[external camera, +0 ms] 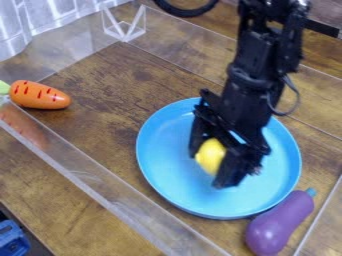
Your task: Put the lemon on the blue tray
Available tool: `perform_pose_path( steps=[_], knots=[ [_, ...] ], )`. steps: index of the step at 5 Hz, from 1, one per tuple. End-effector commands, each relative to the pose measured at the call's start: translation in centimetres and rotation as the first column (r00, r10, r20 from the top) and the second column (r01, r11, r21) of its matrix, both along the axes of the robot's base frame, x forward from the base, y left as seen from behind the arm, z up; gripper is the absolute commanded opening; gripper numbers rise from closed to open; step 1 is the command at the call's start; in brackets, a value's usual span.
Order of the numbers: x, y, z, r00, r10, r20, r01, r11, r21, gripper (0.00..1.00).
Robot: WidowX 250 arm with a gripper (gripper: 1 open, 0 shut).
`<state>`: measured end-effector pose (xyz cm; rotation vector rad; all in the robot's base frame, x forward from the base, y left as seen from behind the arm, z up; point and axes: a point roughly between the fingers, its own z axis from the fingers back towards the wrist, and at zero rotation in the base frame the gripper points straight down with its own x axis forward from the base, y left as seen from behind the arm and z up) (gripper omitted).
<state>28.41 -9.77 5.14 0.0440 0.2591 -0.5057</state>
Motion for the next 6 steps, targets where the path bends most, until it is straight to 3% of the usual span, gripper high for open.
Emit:
perform_pose_path(
  steps=[1, 3, 5, 6],
  knots=[
    [1.2, -0.9, 1.5, 0.999, -0.014, 0.047, 0.015, 0.999, -0.029, 0.00],
    [2.4, -0.3, 1.6, 0.998, -0.015, 0.054, 0.018, 0.998, -0.054, 0.00],
    [3.5, 1.5, -0.4, 0.990, -0.124, 0.064, 0.129, 0.988, -0.082, 0.00],
    [3.7, 1.6, -0.8, 0.993, -0.096, 0.066, 0.102, 0.991, -0.089, 0.00]
  ],
)
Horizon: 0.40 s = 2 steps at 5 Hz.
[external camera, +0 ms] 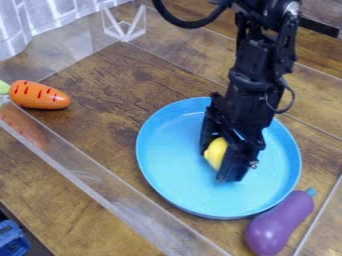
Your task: Put the lemon on the blue tray
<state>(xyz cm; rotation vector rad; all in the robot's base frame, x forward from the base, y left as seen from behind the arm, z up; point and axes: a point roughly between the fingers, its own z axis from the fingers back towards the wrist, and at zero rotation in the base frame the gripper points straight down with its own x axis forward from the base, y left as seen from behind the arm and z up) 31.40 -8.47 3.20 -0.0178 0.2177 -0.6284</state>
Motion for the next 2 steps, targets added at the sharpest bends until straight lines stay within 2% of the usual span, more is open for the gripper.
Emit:
perform_pose_path(
  steps=[1, 2],
  knots=[
    [0.9, 0.3, 0.7, 0.999, 0.039, 0.036, -0.039, 0.999, -0.014, 0.00],
    [-0.1, 0.5, 1.0, 0.996, 0.084, 0.038, -0.084, 0.996, -0.007, 0.00]
  ],
)
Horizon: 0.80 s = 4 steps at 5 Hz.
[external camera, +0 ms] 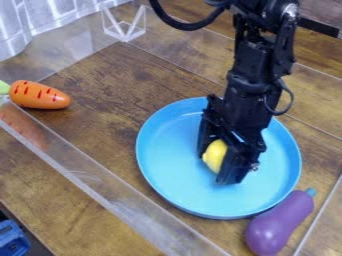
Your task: Put the lemon on the blue tray
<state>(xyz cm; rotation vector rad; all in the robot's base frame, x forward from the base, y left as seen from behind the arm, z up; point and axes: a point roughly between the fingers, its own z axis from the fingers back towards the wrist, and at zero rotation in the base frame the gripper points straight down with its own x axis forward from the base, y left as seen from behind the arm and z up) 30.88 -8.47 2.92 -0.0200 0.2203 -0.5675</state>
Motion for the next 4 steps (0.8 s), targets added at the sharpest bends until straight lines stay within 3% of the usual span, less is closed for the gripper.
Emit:
perform_pose_path(
  steps=[1, 4],
  knots=[
    [0.2, 0.3, 1.8, 0.998, 0.041, 0.041, -0.041, 0.999, -0.002, 0.00],
    [-0.4, 0.1, 3.5, 0.993, 0.112, 0.037, -0.113, 0.993, 0.027, 0.00]
  ],
)
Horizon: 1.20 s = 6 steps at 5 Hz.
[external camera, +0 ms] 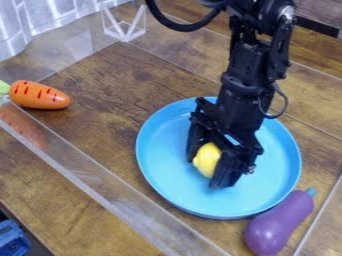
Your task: Put the lemon on the blue tray
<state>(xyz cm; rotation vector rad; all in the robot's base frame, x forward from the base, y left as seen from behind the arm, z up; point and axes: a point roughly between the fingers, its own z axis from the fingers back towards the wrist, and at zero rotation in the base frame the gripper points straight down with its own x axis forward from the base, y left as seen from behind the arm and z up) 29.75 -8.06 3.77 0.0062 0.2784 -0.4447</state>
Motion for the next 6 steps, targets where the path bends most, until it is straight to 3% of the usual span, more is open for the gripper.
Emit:
perform_pose_path(
  steps=[1, 2, 3, 5, 6],
  knots=[
    [0.5, -0.3, 3.5, 0.996, 0.030, 0.081, -0.029, 1.000, -0.010, 0.00],
    [0.1, -0.1, 3.8, 0.997, 0.002, 0.080, -0.002, 1.000, -0.005, 0.00],
    [1.2, 0.5, 4.9, 0.995, 0.003, 0.101, -0.004, 1.000, 0.007, 0.00],
    [2.1, -1.8, 4.8, 0.992, 0.054, 0.117, -0.054, 0.999, -0.005, 0.00],
    [2.5, -2.7, 4.7, 0.991, 0.067, 0.117, -0.066, 0.998, -0.010, 1.00]
  ],
)
